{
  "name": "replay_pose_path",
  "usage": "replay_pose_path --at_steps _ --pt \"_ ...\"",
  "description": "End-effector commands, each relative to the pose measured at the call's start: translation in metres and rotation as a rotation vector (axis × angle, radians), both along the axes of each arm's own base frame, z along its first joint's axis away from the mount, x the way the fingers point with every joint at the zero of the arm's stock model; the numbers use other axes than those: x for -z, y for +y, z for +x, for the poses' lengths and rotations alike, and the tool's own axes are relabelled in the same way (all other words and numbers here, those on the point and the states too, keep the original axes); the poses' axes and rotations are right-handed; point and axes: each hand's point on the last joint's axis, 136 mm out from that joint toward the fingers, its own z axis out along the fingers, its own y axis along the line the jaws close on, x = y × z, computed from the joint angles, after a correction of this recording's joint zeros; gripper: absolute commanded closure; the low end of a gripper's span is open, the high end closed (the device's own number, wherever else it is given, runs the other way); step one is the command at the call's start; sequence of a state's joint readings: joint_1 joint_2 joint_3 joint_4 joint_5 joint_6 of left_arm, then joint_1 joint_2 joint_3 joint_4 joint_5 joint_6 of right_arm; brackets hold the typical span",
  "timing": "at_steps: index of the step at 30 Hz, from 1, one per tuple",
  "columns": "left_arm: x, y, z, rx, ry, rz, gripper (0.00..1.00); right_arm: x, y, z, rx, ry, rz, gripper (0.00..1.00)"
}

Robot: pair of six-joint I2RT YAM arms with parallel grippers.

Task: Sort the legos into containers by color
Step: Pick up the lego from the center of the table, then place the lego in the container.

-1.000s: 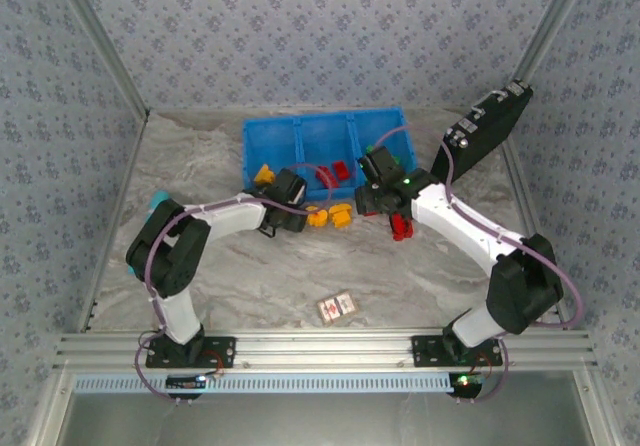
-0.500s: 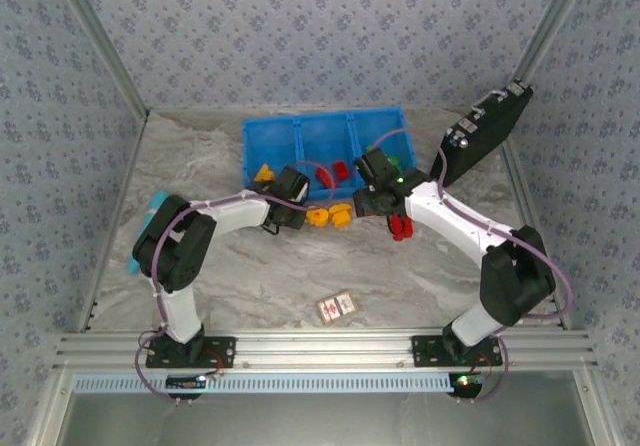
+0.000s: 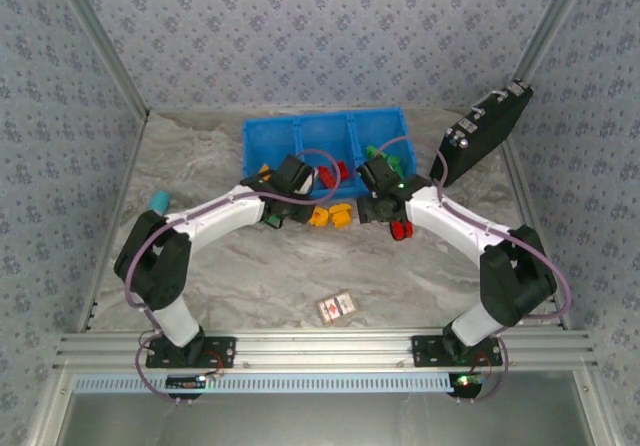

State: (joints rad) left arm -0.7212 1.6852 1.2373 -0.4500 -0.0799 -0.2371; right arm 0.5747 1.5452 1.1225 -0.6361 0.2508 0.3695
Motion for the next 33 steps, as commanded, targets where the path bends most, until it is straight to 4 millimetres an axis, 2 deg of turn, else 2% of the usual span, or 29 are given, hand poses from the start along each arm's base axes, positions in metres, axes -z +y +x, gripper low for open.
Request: replay_pose_path --at_steps 1,8,12,17,18,19,22,27,33 --pt "-0.054 -0.037 -0.003 0.068 -0.053 -0.126 0.71 -0.01 -0.009 0.001 0.033 -0.044 0.019 0.28" --pt "-0.098 -0.101 0.014 0.186 -0.089 -0.306 0.71 -0.017 -0.034 -0.013 0.103 -0.079 0.046 0.28" --pt "-0.105 -0.133 0.03 0.23 -0.087 -0.359 0.71 -0.018 -0.056 -0.026 0.165 -0.095 0.076 0.28" --pt "-0.089 -0.171 0.051 0.243 -0.052 -0.365 0.71 -0.019 -0.078 -0.039 0.219 -0.109 0.108 0.28" --pt "-0.081 -0.175 0.053 0.236 -0.034 -0.365 0.71 -0.019 -0.082 -0.041 0.226 -0.109 0.107 0.28" --pt "-0.083 -0.183 0.058 0.231 -0.035 -0.383 0.71 -0.02 -0.085 -0.044 0.23 -0.112 0.109 0.28" --pt "-0.069 -0.196 0.069 0.218 -0.017 -0.394 0.71 -0.023 -0.094 -0.049 0.248 -0.119 0.108 0.27" --pt "-0.043 -0.207 0.088 0.193 -0.002 -0.364 0.7 -0.028 -0.105 -0.052 0.281 -0.141 0.136 0.27" --pt "-0.019 -0.216 0.1 0.18 0.017 -0.326 0.63 -0.019 -0.107 -0.054 0.297 -0.13 0.158 0.27"
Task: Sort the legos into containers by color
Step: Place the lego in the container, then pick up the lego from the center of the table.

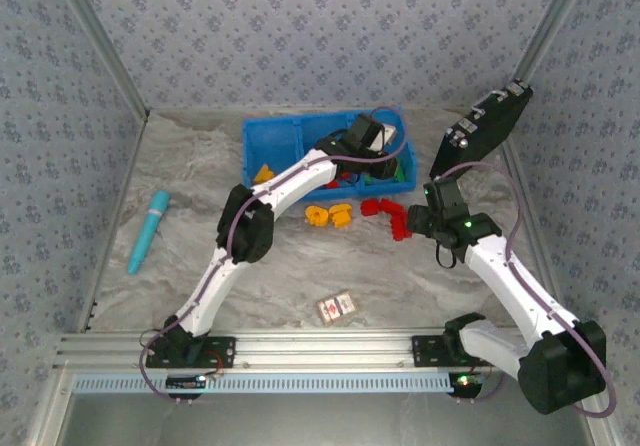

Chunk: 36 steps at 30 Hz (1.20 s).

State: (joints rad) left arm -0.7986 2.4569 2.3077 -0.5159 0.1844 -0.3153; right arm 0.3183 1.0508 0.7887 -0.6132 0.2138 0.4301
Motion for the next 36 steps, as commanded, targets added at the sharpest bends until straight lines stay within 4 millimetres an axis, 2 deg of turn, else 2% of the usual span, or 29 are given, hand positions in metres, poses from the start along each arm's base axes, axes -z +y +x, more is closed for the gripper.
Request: replay_pose_path --at_steps 1,8,12,16,19,21,25,29,33,36 --pt "0.0 -0.002 0.003 -0.009 0.007 0.019 0.62 0.009 0.0 -0.005 0.006 0.024 0.022 0.27" --pt "-0.001 -0.002 0.009 -0.016 -0.004 0.025 0.52 0.01 -0.003 -0.003 0.011 0.026 0.028 0.27" --pt "-0.008 0.002 0.008 -0.013 -0.015 0.037 0.52 0.011 -0.003 -0.003 0.011 0.033 0.032 0.27" --pt "-0.038 0.014 0.005 -0.003 -0.075 0.062 0.52 0.014 -0.002 -0.004 0.01 0.044 0.036 0.27" --pt "-0.064 0.036 -0.004 -0.001 -0.131 0.113 0.53 0.012 0.002 0.003 0.004 0.02 0.052 0.27" --pt "-0.08 0.053 -0.011 -0.005 -0.181 0.152 0.53 0.012 0.005 0.006 -0.004 0.018 0.059 0.27" --pt "-0.103 0.102 -0.028 -0.061 -0.273 0.244 0.52 0.01 0.013 0.014 -0.022 0.01 0.077 0.27" --pt "-0.102 0.165 -0.056 -0.154 -0.303 0.35 0.5 0.009 0.022 0.022 -0.046 0.011 0.084 0.27" --pt "-0.097 0.22 -0.085 -0.252 -0.29 0.397 0.47 0.008 0.032 0.031 -0.074 0.02 0.087 0.27" --pt "-0.083 0.257 -0.106 -0.344 -0.24 0.448 0.36 0.004 0.044 0.038 -0.099 0.022 0.088 0.28"
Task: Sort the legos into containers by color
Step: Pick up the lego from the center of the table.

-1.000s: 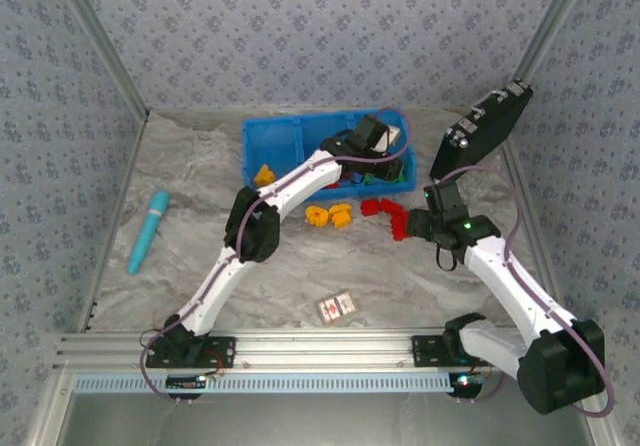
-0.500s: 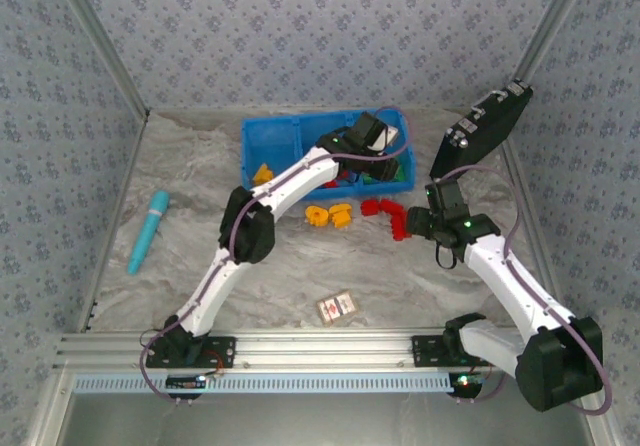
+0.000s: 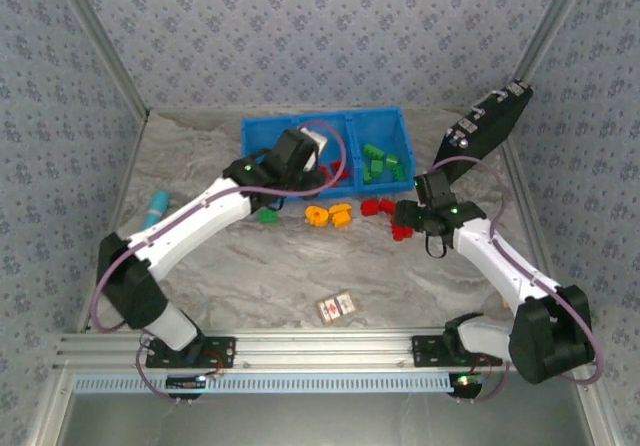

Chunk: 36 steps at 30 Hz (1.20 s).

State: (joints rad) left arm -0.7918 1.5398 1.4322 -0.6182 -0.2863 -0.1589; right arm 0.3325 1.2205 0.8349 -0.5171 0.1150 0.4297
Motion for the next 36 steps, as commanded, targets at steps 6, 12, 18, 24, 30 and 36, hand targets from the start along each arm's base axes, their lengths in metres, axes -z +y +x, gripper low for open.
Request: replay_pose_path --at_steps 6,12,18,24,30,36 --pt "0.051 0.079 -0.038 -0.253 0.071 0.095 0.27 -0.02 0.045 0.022 -0.095 -0.021 -0.004 0.28" --pt "0.078 0.107 -0.043 -0.364 0.066 0.17 0.18 -0.017 0.071 0.026 -0.149 -0.007 -0.021 0.28" --pt "0.103 0.11 -0.037 -0.42 0.088 0.175 0.03 -0.012 0.086 0.026 -0.19 0.008 -0.023 0.28" --pt "0.13 0.108 -0.03 -0.455 0.136 0.118 0.01 -0.015 0.092 0.027 -0.205 0.002 -0.018 0.28" --pt "0.15 0.11 -0.018 -0.488 0.169 0.067 0.01 -0.012 0.092 0.027 -0.202 0.014 -0.022 0.28" --pt "0.167 0.103 -0.008 -0.479 0.182 0.05 0.01 -0.008 0.094 0.031 -0.202 0.026 -0.024 0.28"
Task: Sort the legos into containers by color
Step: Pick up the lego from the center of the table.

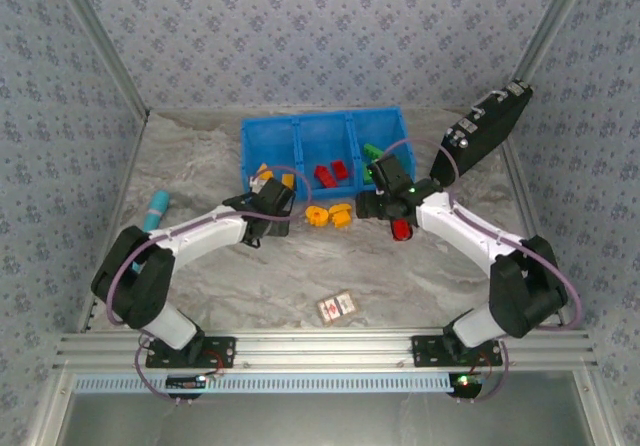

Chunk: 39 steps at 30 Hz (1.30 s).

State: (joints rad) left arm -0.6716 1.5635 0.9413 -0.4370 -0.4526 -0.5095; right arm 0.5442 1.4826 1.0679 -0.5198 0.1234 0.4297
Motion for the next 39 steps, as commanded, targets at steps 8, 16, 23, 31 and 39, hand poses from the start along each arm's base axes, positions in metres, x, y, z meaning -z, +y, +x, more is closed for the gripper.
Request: replay_pose_path --at_steps 8,16,23,31,39 --pt "0.033 -0.009 0.015 -0.036 0.036 -0.1 0.05 0.004 0.003 0.006 0.02 0.016 -0.01 0.29" --pt "0.051 -0.01 0.027 -0.052 0.053 -0.132 0.09 0.019 0.006 0.01 0.022 0.043 -0.012 0.29" --pt "0.059 -0.013 0.035 -0.049 0.055 -0.15 0.11 0.026 0.01 0.02 0.014 0.062 -0.011 0.29" --pt "0.074 -0.016 0.037 -0.041 0.103 -0.166 0.2 0.035 0.012 0.028 0.012 0.084 -0.012 0.29" --pt "0.078 -0.019 0.039 -0.017 0.107 -0.165 0.33 0.038 0.007 0.024 0.021 0.097 -0.025 0.29"
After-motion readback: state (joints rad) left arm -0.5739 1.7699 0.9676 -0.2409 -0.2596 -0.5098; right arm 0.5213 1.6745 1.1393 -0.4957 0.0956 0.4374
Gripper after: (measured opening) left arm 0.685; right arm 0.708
